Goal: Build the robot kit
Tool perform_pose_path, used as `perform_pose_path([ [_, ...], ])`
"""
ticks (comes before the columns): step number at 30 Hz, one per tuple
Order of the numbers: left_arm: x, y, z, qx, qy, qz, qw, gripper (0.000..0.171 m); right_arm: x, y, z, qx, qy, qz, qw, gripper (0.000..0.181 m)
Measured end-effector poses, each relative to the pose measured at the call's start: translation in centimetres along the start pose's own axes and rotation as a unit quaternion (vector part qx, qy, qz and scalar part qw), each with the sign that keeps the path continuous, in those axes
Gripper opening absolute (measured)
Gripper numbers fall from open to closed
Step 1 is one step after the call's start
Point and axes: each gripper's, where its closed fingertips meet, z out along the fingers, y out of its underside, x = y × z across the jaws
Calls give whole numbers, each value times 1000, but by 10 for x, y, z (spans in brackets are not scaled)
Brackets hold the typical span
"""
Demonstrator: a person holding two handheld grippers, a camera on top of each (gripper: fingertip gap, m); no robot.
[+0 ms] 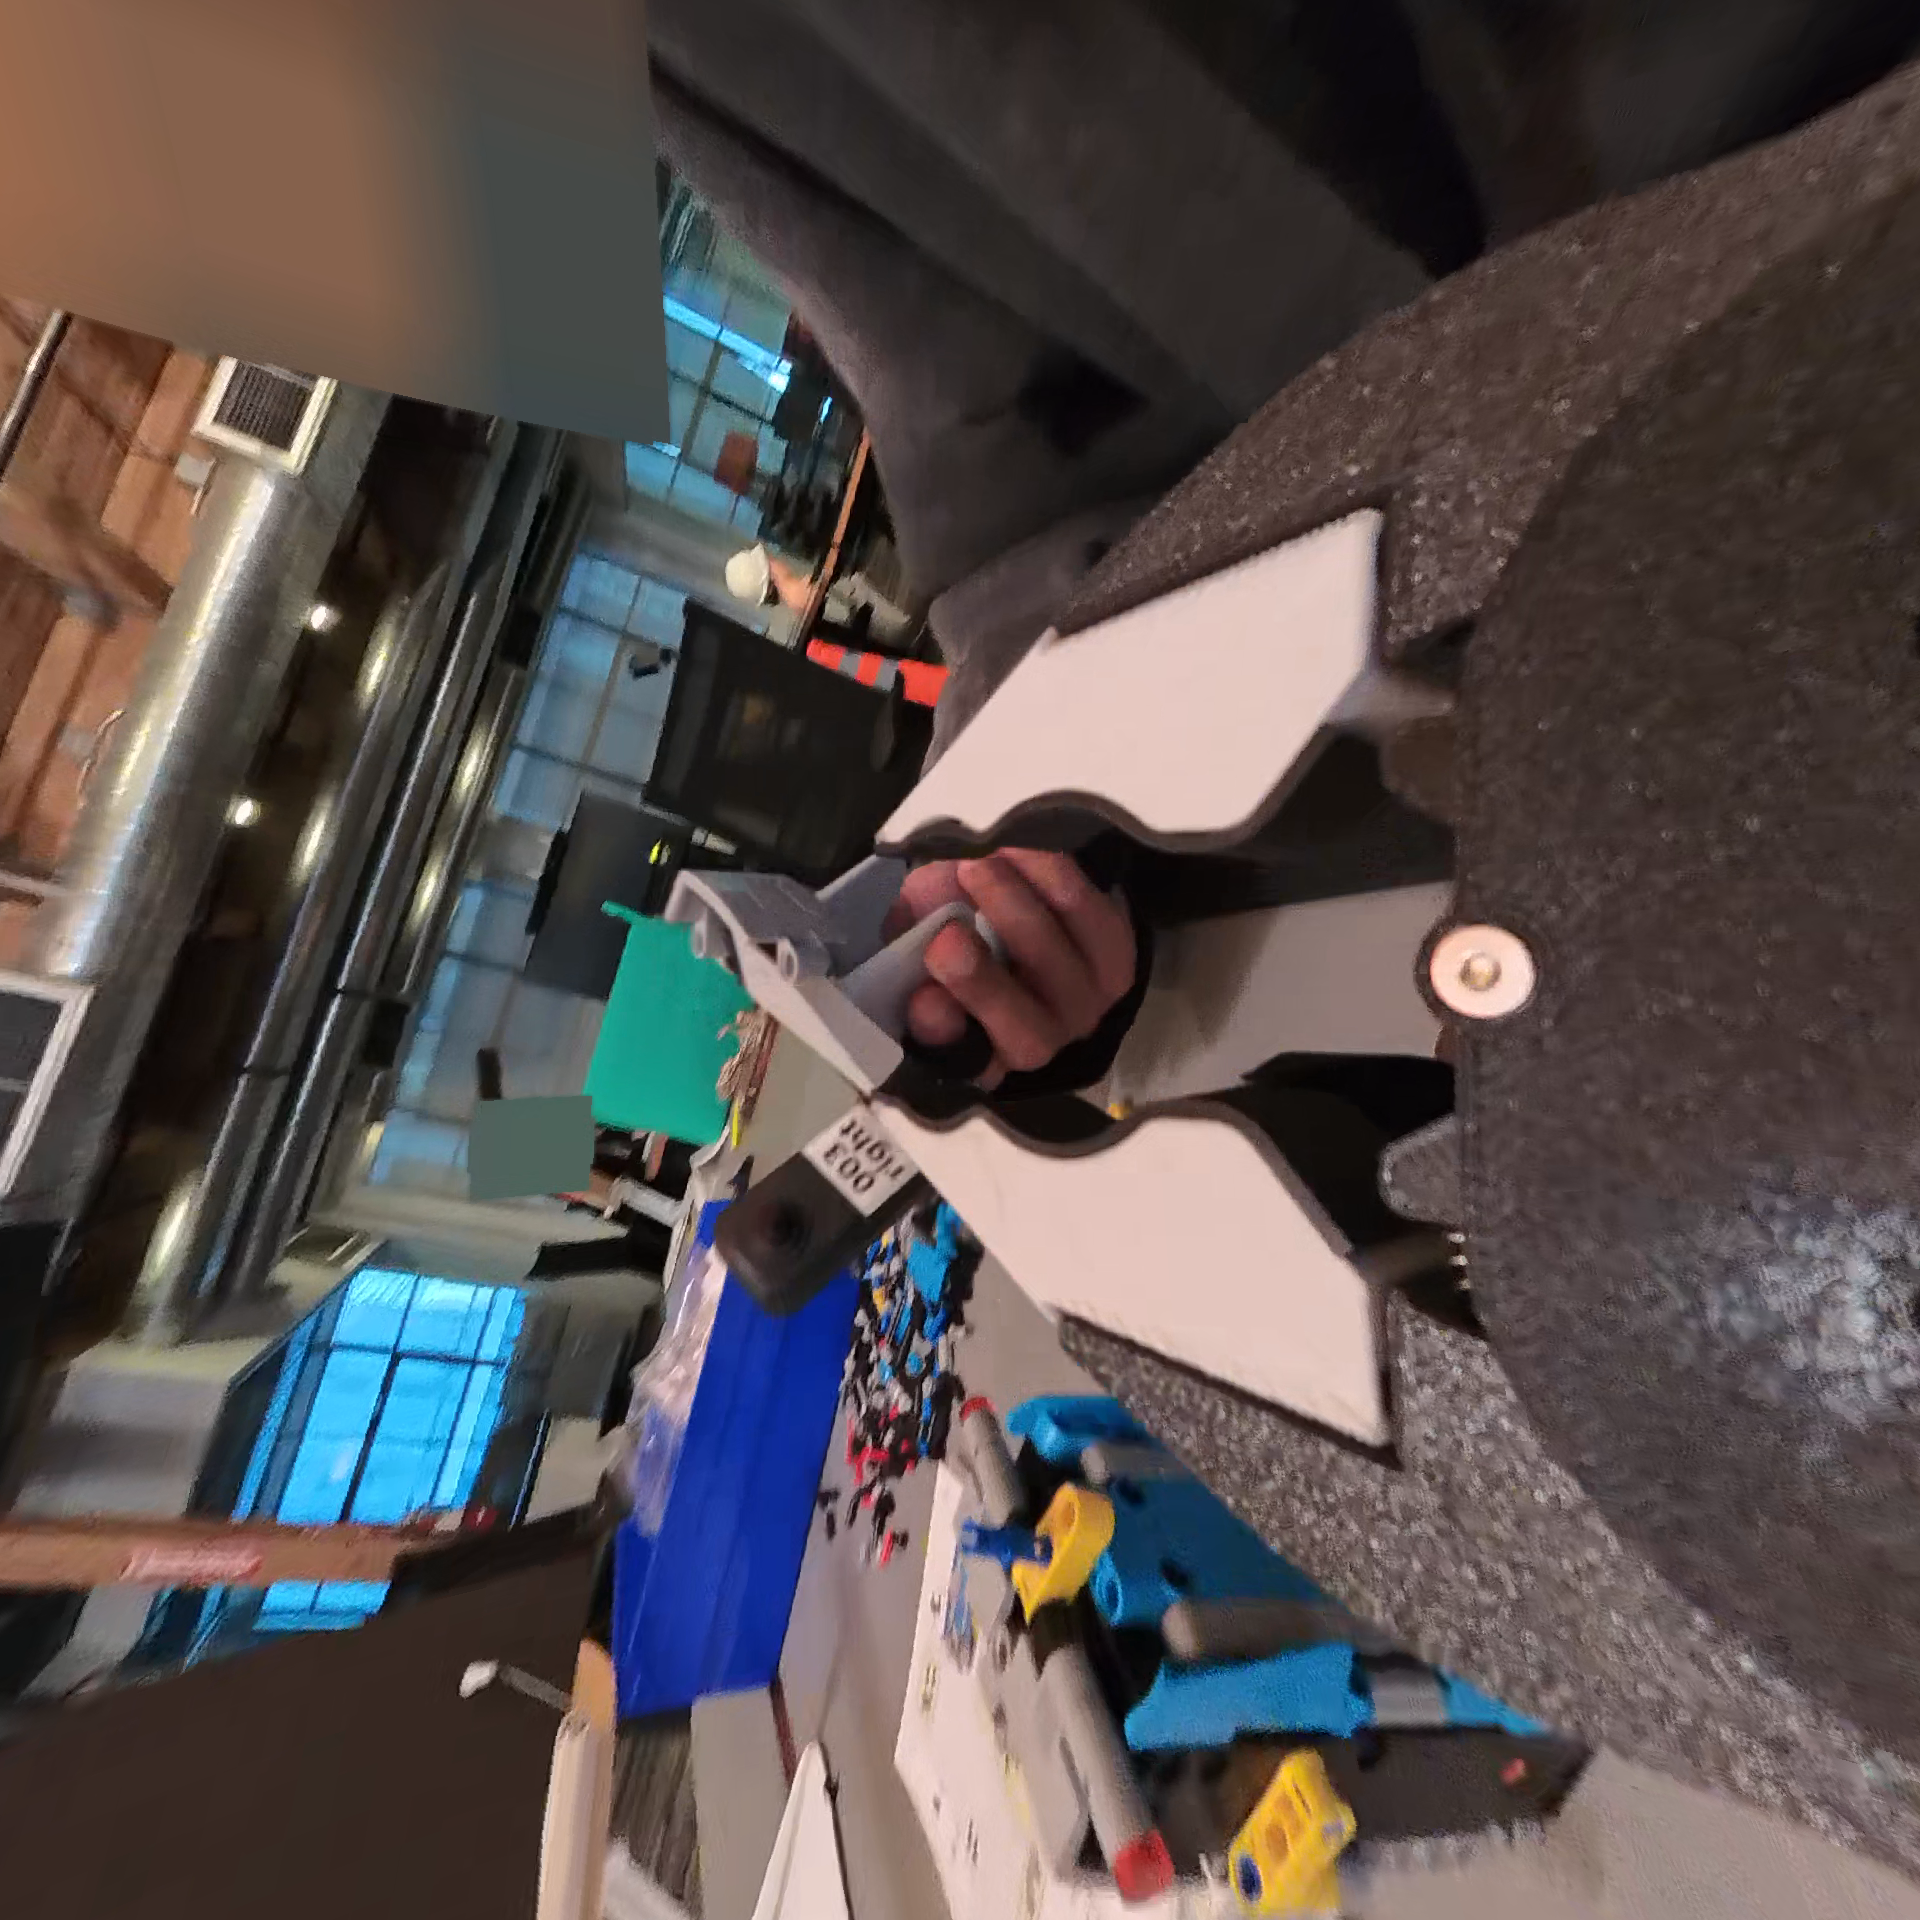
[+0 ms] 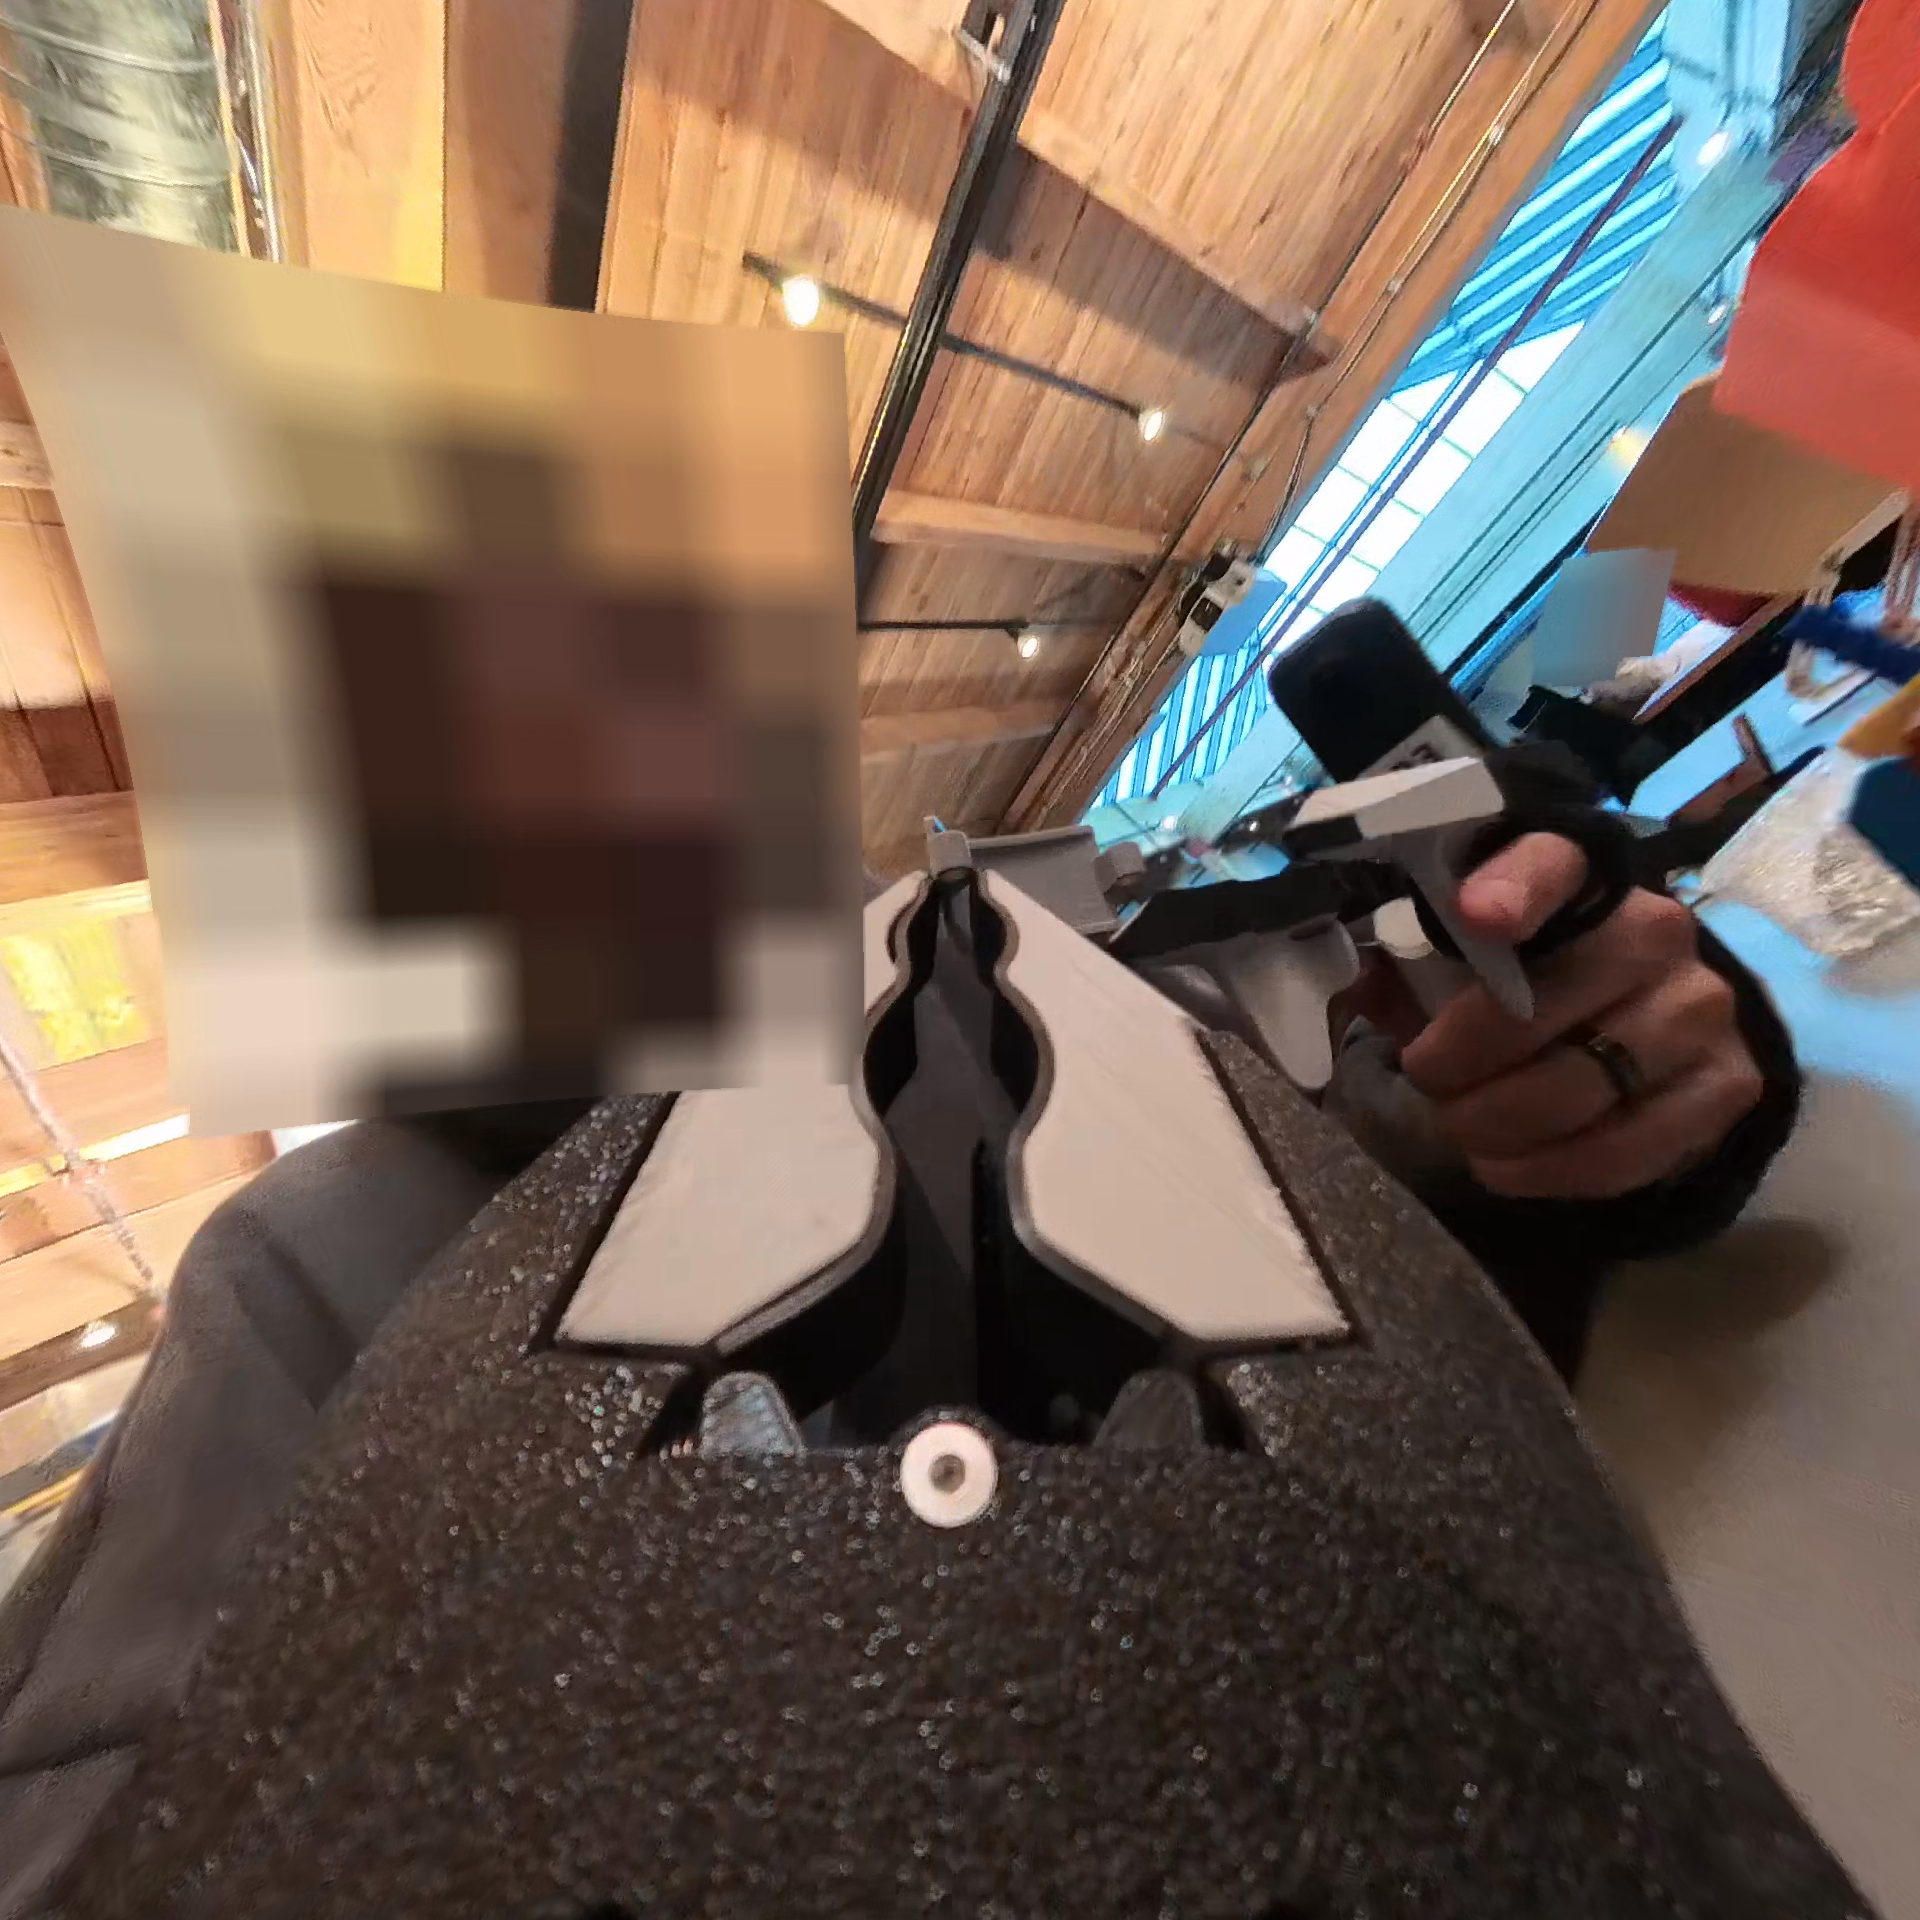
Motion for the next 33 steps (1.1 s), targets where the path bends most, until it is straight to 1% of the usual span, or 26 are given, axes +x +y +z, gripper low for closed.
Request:
perform_pose_path([
  [1, 3, 3, 1, -5, 9, 0, 1000, 42, 2, 4, 4, -8, 0, 2, 1000, 6],
  [3, 4, 4, 1, -4, 11, -1, 1000, 40, 7, 10, 8, -18, 7, 8, 1000, 6],
  [6, 6, 4, 0, -1, 19, 3, 1000, 27, 9, 12, 9, -23, 3, 26, 999, 5],
  [10, 9, 7, 1, -7, 30, 2, 1000, 22, 25, 14, 5, -23, 40, 37, 998, 5],
  [12, 8, 9, 1, -10, 26, 3, 1000, 21, 26, 12, 3, -20, 49, 30, 998, 5],
  [13, 7, 9, 1, -12, 24, 4, 1000, 14, 27, 13, 3, -21, 52, 26, 998, 6],
  [17, 11, 10, 0, -17, 50, -14, 998, 11, 26, 15, 4, -26, 53, 28, 998, 7],
  [19, 17, 6, -3, -11, 86, -50, 995, 8, 28, 16, 4, -28, 61, 28, 997, 10],
  [20, 23, 3, -5, -6, 116, -79, 990, 6, 30, 18, 4, -33, 65, 27, 997, 11],
  [23, 39, -1, -13, -10, 209, -165, 964, 6, 27, 33, 11, -76, 62, 19, 995, 11],
  [26, 43, -8, -17, 0, 241, -197, 950, 6, 27, 41, 16, -103, 79, -23, 991, 11],
  [28, 42, -11, -19, 8, 244, -207, 947, 6, 31, 43, 16, -110, 95, -36, 989, 12],
  [29, 37, -13, -20, 13, 238, -212, 948, 6, 35, 37, 13, -98, 120, -61, 986, 15],
  [30, 32, -14, -20, 16, 230, -219, 948, 6, 41, 30, 8, -88, 156, -96, 979, 22],
  [31, 25, -13, -20, 16, 220, -226, 949, 6, 47, 20, 2, -77, 199, -140, 967, 31],
  [32, 18, -11, -20, 14, 207, -233, 950, 6, 50, 8, -6, -65, 247, -198, 946, 40],
  [33, 12, -9, -19, 12, 194, -238, 952, 6, 50, -1, -13, -60, 289, -263, 919, 45],
])
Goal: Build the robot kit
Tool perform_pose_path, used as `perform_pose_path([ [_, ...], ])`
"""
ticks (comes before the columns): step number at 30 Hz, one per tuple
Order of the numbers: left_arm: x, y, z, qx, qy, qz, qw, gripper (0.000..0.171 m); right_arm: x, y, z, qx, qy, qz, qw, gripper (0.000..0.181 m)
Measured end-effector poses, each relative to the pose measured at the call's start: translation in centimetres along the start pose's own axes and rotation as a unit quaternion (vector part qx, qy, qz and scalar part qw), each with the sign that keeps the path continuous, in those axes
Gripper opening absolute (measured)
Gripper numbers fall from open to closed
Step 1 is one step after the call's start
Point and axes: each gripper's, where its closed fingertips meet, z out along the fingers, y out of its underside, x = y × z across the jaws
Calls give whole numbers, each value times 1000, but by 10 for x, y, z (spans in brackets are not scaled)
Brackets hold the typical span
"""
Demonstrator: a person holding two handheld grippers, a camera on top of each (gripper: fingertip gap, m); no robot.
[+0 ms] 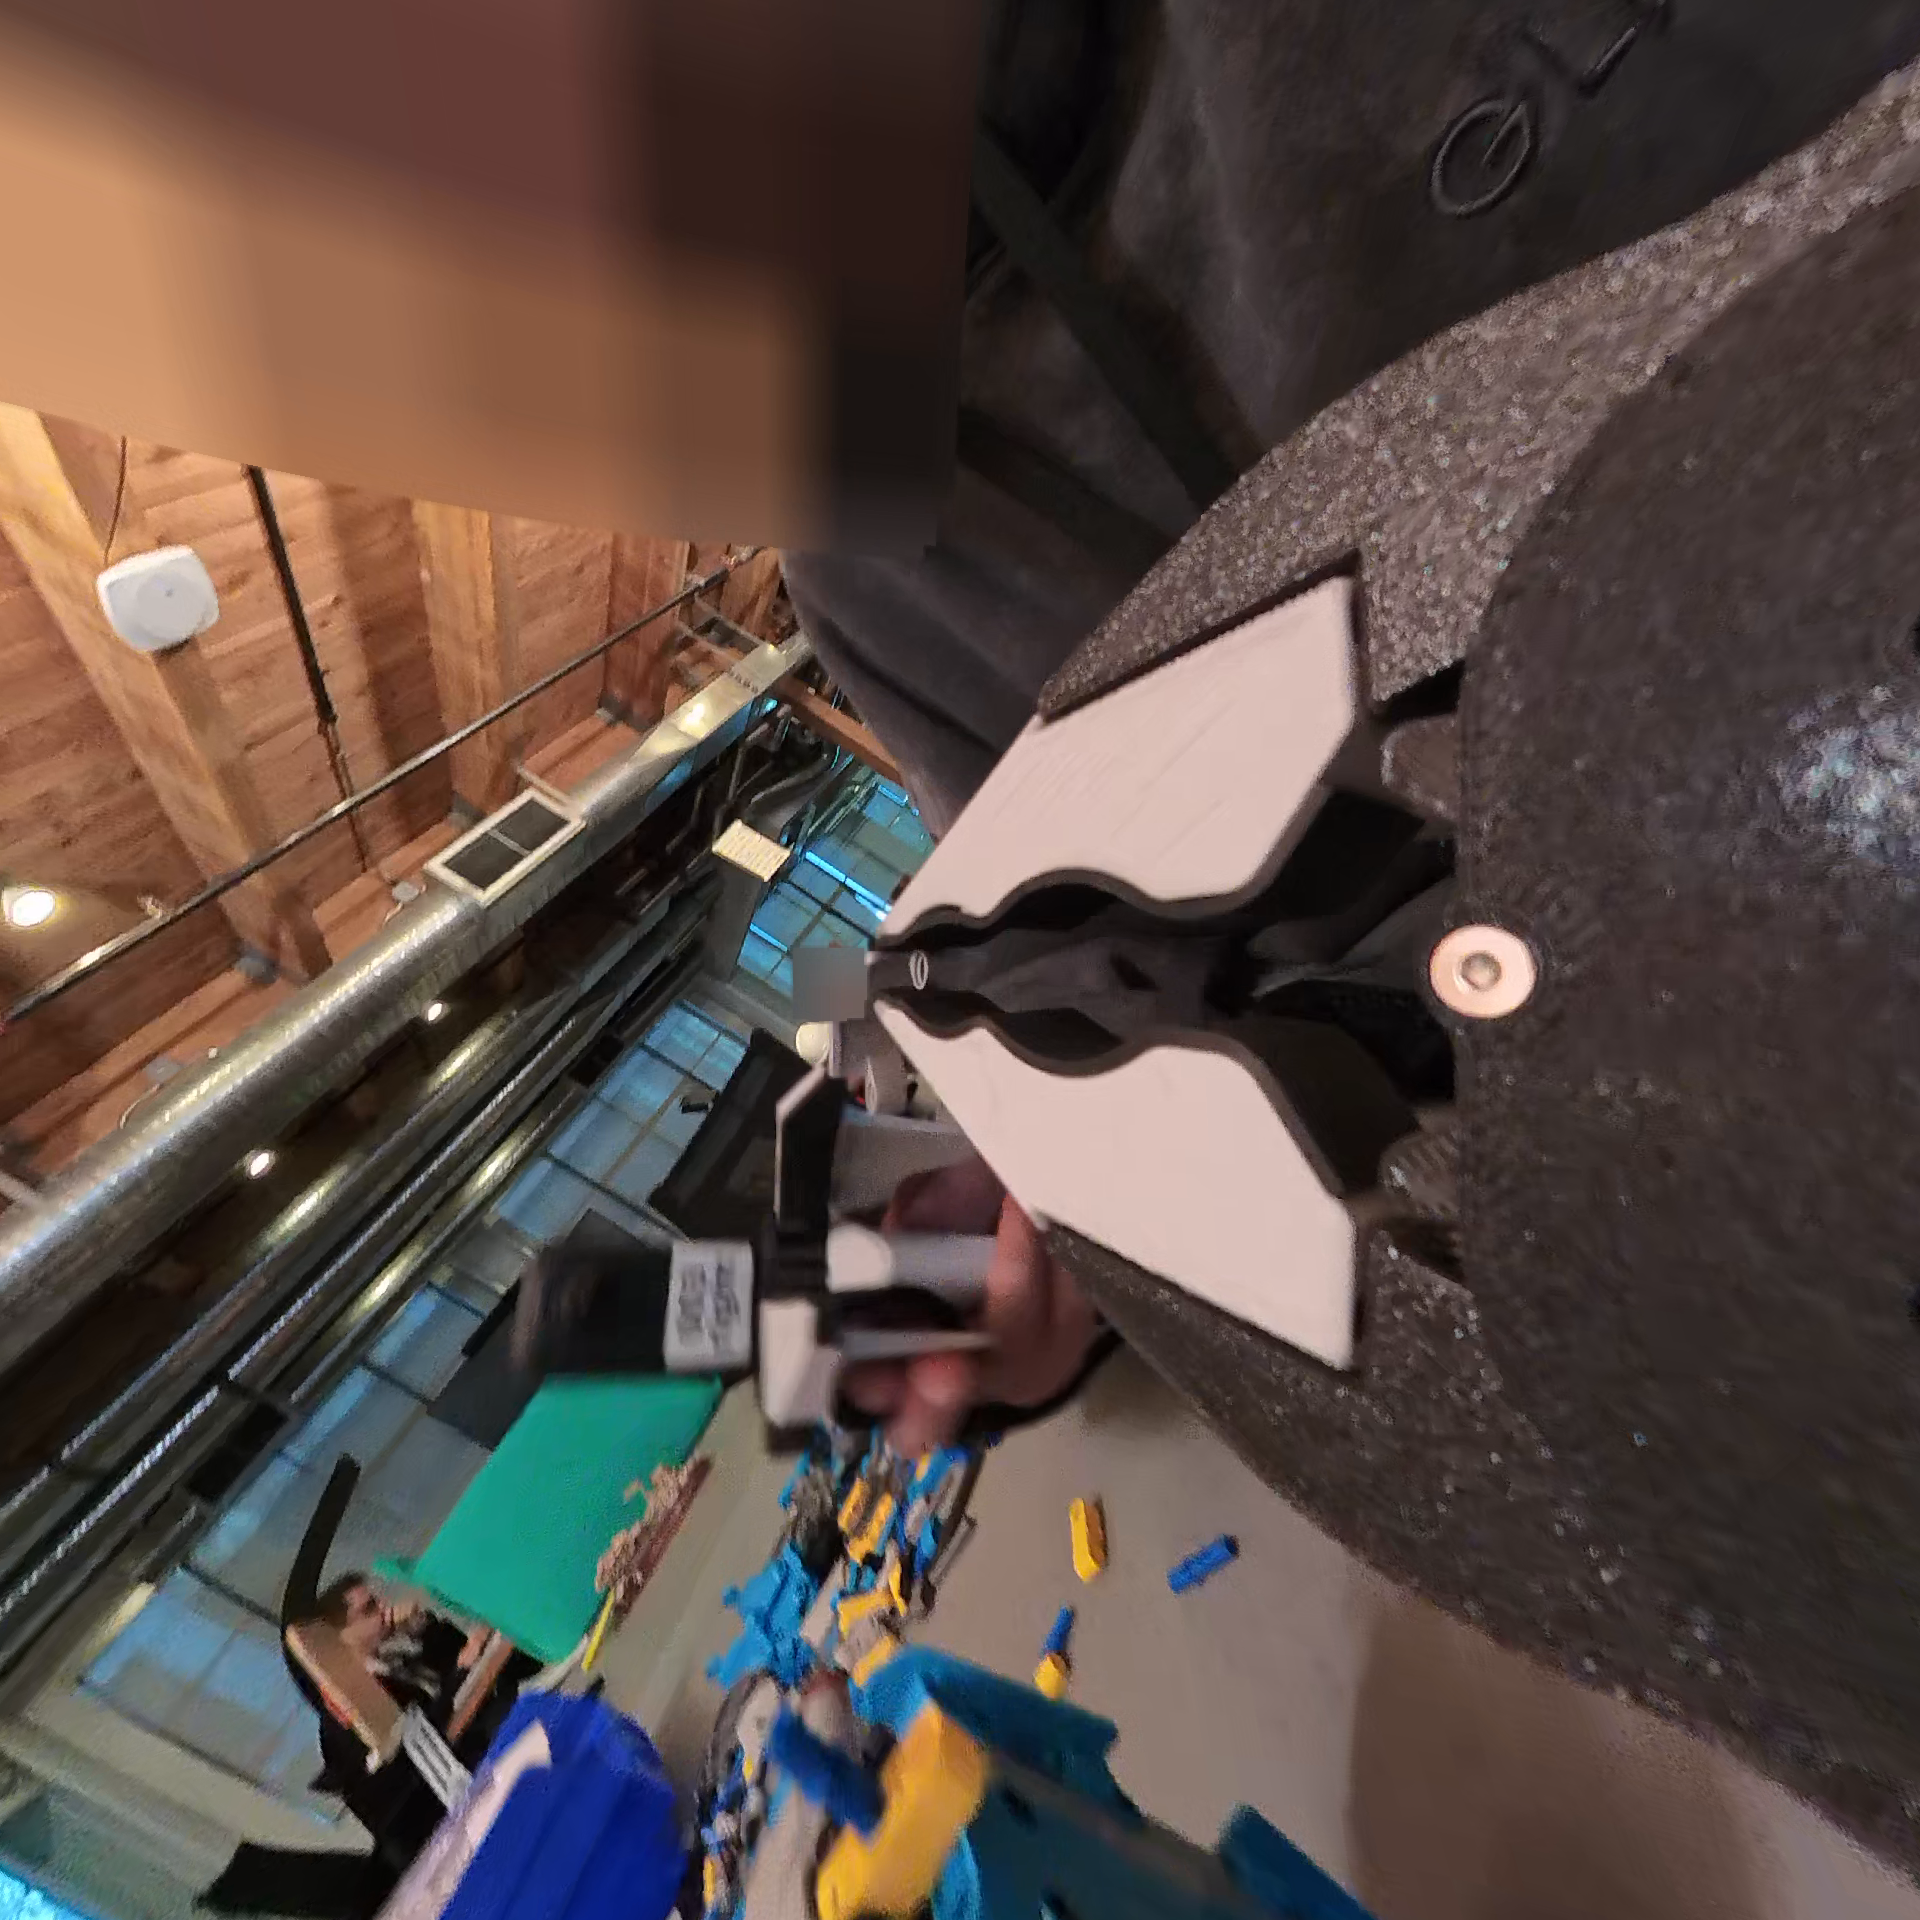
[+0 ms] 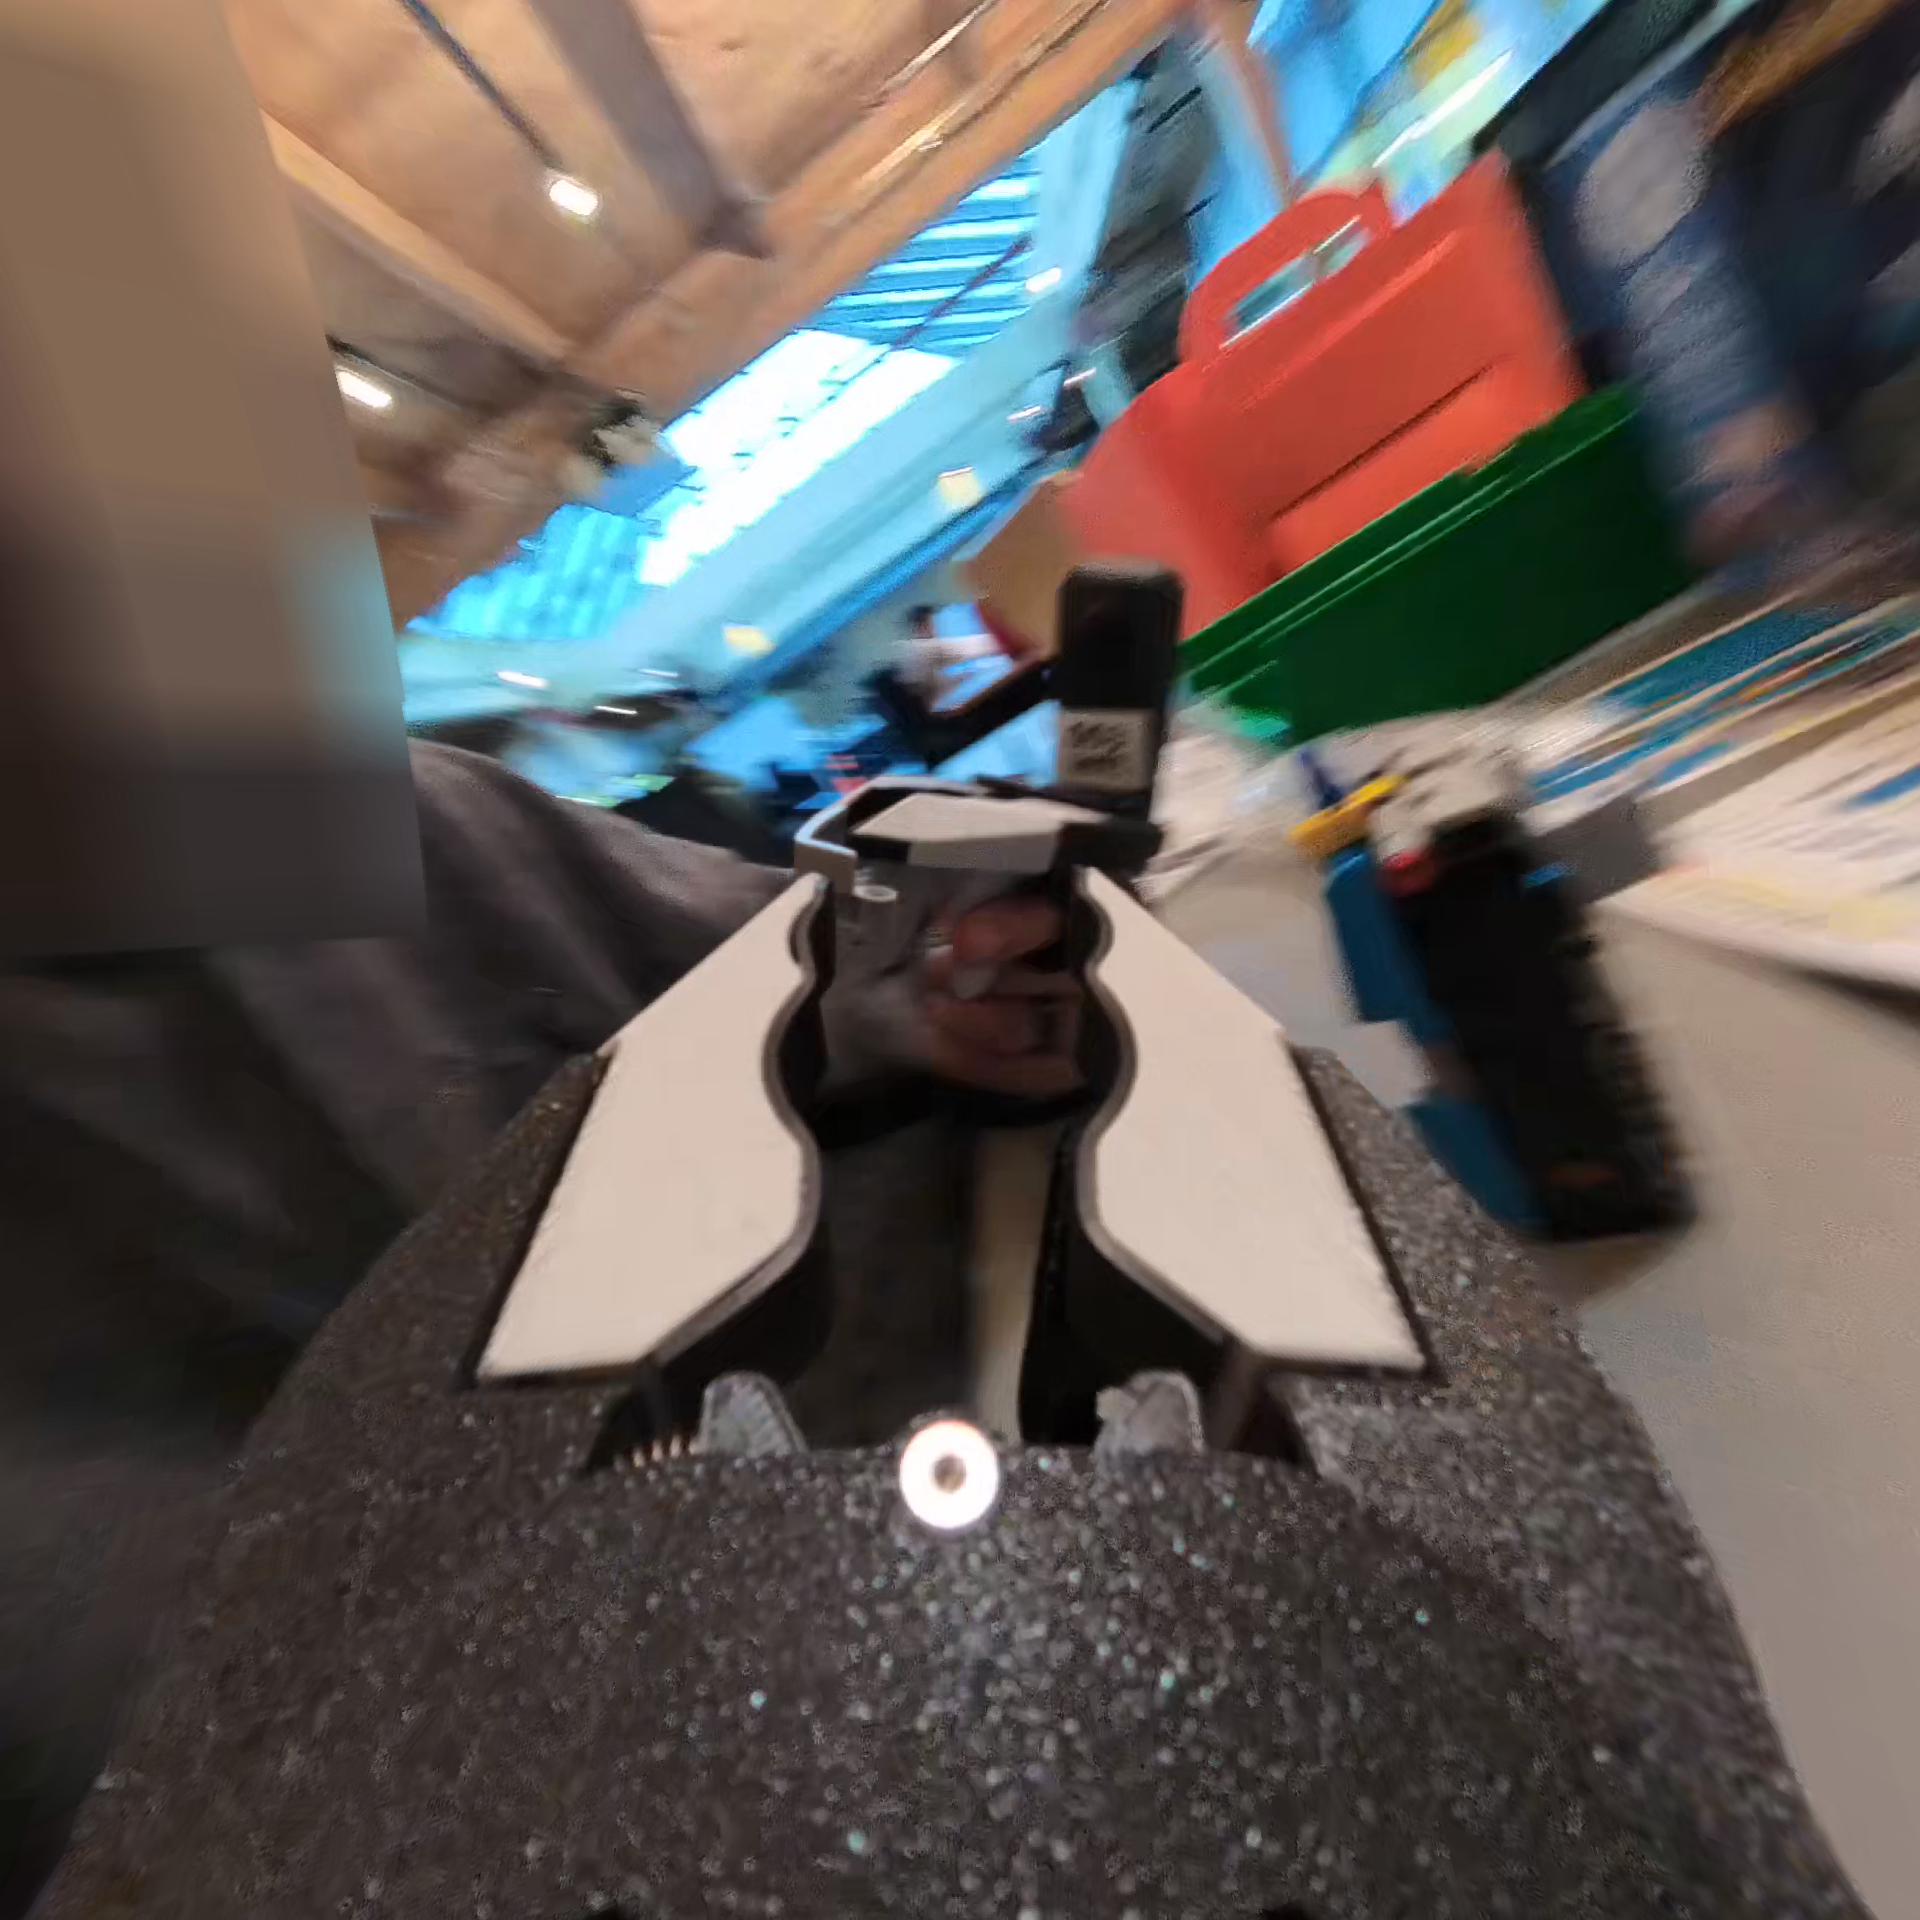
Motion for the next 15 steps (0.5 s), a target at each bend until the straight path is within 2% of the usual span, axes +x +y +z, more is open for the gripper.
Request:
perform_pose_path([
  [2, -14, 3, -2, -11, -31, -12, 999, 6, 5, -13, -10, 18, 82, -117, 990, 43],
  [3, -23, 5, -4, -13, -53, -18, 998, 6, 3, -18, -13, 31, 110, -164, 980, 53],
  [5, -42, 10, -7, -20, -92, -41, 995, 5, -1, -2, -9, -21, 135, -236, 962, 62],
  [7, -53, 15, -10, -29, -112, -60, 991, 5, 7, 17, -5, -83, 185, -301, 932, 64],
  [10, -55, 18, -10, -34, -112, -78, 990, 5, 24, 29, -5, -139, 260, -367, 882, 49],
  [12, -59, 19, -10, -35, -123, -82, 988, 5, 29, 39, -3, -171, 268, -382, 868, 31],
  [14, -63, 18, -12, -30, -132, -88, 987, 5, 33, 40, -4, -184, 284, -388, 857, 29],
  [15, -62, 16, -12, -26, -130, -87, 987, 6, 32, 40, -3, -182, 282, -380, 862, 28],
])
